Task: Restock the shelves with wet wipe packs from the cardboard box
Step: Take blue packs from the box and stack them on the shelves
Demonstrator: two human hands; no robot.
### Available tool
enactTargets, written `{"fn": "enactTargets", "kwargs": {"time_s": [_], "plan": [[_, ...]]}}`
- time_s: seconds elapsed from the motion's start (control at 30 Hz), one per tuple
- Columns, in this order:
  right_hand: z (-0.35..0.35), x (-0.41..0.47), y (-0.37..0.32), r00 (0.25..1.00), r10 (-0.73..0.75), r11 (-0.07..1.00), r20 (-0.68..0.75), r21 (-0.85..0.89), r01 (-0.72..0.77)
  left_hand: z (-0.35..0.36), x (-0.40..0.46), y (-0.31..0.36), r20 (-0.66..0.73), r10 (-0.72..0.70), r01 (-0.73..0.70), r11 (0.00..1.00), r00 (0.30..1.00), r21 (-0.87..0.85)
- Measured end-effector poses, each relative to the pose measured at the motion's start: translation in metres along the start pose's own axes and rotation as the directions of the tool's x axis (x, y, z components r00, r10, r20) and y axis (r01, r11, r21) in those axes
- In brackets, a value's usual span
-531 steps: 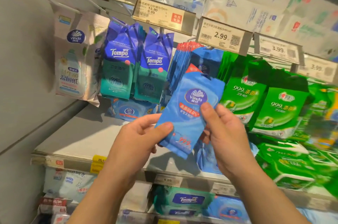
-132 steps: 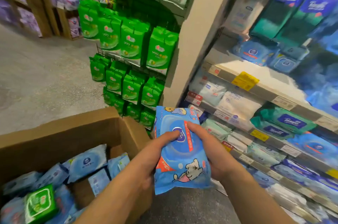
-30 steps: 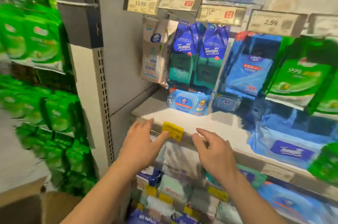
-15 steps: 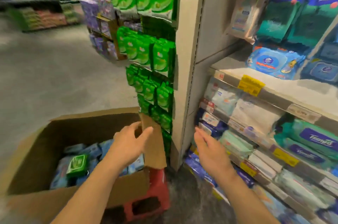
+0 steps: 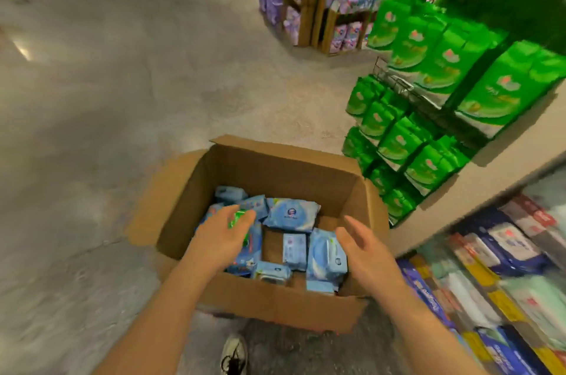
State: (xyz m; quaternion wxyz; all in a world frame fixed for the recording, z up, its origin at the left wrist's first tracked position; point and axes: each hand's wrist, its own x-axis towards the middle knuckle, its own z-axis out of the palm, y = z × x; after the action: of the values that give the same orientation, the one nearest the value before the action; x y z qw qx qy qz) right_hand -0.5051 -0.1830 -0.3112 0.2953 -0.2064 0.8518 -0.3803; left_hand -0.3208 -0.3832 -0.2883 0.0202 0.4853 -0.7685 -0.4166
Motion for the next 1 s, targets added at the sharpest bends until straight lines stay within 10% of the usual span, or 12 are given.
{"fn": "enactTargets", "kwargs": {"time_s": [0.47, 0.73, 1.0], "plan": [[0.118, 0.087, 0.012, 0.935, 0.337, 0.930, 0.113, -0.194, -0.312, -0.014, 0.117, -0.079, 0.131, -0.203, 0.213, 0.974, 0.970, -0.071], [0.130, 0.147, 0.091, 0.931, 0.352, 0.794, -0.090, -0.498, -0.349, 0.026, 0.123, -0.092, 0.189, -0.297, 0.320, 0.942, 0.936, -0.104], [0.156, 0.197, 0.178, 0.766, 0.603, 0.707, -0.221, -0.297, -0.642, 0.065, 0.144, -0.105, 0.248, -0.296, 0.319, 0.946, 0.922, -0.058]]}}
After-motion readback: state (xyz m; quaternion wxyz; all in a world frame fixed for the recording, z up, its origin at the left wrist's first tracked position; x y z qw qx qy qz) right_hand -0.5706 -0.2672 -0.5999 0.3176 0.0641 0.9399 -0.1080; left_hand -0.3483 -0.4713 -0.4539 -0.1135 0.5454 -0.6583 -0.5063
